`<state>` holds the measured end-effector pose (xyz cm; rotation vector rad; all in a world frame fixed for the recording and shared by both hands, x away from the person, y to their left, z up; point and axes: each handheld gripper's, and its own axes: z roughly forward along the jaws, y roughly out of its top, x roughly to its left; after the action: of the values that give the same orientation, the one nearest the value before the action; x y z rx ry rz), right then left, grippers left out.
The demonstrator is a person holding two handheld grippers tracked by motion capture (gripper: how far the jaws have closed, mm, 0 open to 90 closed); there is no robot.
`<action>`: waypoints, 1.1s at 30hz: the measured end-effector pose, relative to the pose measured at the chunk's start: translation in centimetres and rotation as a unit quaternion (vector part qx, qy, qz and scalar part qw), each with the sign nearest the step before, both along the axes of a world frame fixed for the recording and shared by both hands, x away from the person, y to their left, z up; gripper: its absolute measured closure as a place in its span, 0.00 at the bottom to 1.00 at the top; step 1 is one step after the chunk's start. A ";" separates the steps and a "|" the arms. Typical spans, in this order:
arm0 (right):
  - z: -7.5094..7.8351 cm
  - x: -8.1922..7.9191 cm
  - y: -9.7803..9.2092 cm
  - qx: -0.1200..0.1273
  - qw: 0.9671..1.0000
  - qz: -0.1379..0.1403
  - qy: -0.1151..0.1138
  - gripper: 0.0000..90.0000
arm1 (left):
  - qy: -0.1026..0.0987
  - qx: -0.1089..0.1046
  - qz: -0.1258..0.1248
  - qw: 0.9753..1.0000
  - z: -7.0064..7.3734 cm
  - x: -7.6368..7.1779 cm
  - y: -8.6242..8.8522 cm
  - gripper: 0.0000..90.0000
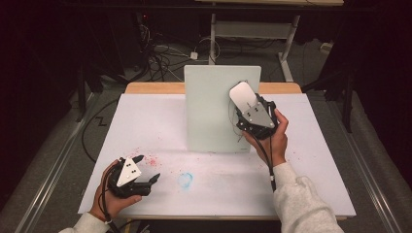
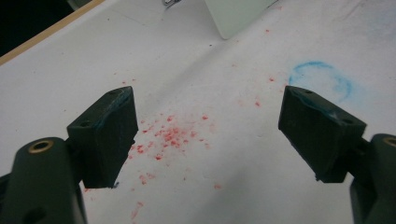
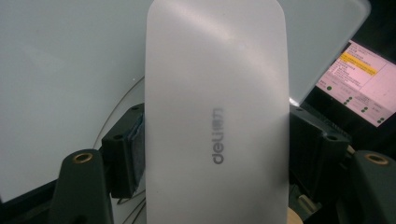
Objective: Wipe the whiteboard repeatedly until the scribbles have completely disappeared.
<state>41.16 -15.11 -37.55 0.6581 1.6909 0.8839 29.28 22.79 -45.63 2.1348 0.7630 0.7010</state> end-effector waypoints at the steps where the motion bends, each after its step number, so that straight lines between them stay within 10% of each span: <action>1: -0.4 -0.2 0.2 -0.010 1.000 -0.001 -0.002 0.34 | 0.000 0.000 0.000 1.000 0.0 0.0 0.0 0.21; 10: -2.4 -0.9 0.7 -0.045 0.999 -0.007 -0.003 0.34 | 0.008 -0.001 0.001 1.000 -0.1 -0.1 -0.1 0.21; 25: 2.9 1.2 0.1 -0.011 1.000 -0.028 -0.007 0.34 | 0.009 0.000 -0.003 1.000 0.0 -0.1 0.0 0.21; 33: 0.7 0.4 0.3 -0.030 0.999 -0.027 0.002 0.34 | 0.002 0.002 -0.005 1.000 0.0 -0.1 -0.1 0.21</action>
<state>41.59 -14.79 -36.89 0.6623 1.6899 0.7917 29.19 22.71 -45.65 2.1431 0.7534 0.6946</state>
